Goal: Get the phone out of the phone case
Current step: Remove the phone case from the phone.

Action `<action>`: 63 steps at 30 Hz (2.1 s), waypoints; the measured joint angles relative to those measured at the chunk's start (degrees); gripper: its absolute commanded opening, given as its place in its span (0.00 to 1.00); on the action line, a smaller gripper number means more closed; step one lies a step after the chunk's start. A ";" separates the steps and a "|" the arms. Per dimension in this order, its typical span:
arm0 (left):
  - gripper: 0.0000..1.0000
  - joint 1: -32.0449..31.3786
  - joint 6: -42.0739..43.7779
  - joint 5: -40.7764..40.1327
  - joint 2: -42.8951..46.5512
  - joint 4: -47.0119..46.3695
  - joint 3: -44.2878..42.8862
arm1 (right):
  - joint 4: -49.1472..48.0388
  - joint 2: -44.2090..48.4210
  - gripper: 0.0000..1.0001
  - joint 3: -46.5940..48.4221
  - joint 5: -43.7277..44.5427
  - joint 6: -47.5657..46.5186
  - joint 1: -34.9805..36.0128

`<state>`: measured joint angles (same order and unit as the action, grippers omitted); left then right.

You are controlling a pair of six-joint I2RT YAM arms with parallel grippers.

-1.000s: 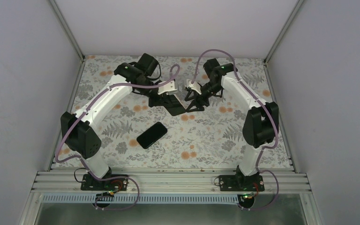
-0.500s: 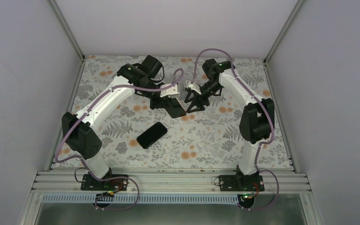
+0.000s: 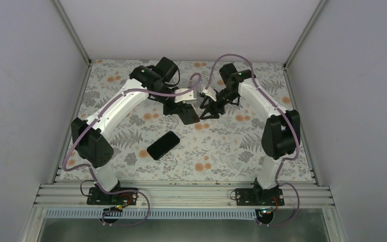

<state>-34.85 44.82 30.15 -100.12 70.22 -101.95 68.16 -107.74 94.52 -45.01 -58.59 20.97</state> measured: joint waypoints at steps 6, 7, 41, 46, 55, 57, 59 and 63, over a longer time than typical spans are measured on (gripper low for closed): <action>0.02 1.01 0.04 -0.22 -0.87 1.79 -4.90 | -9.44 5.53 0.68 -2.75 3.13 11.54 0.46; 0.02 1.31 0.04 -0.42 -0.87 2.19 -5.81 | -10.58 5.88 0.67 -2.73 3.10 12.81 0.59; 0.02 14.21 2.51 15.61 -0.13 15.26 -11.89 | -6.78 -4.00 0.58 16.98 -9.42 13.42 9.60; 0.02 14.12 -0.07 12.44 2.01 9.66 -5.01 | 1.44 -9.79 0.12 22.32 -11.69 10.19 10.88; 0.65 13.66 -3.65 9.46 2.03 1.90 -3.50 | 1.99 -9.44 0.03 19.69 -13.18 9.68 10.86; 0.68 13.35 -3.91 9.03 2.43 -0.79 -3.50 | 2.19 -8.33 0.03 18.05 -15.69 9.73 9.86; 0.71 13.20 -3.98 9.03 2.86 -3.32 -3.85 | 2.12 -6.91 0.03 16.85 -17.75 9.53 8.11; 0.78 13.86 -4.81 8.57 4.74 -10.43 -4.20 | 1.73 -3.19 0.03 14.03 -21.94 9.25 2.67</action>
<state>-20.99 40.01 38.72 -95.37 59.79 -106.15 69.89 -110.93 108.55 -66.96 -49.34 23.64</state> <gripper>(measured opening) 0.741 0.069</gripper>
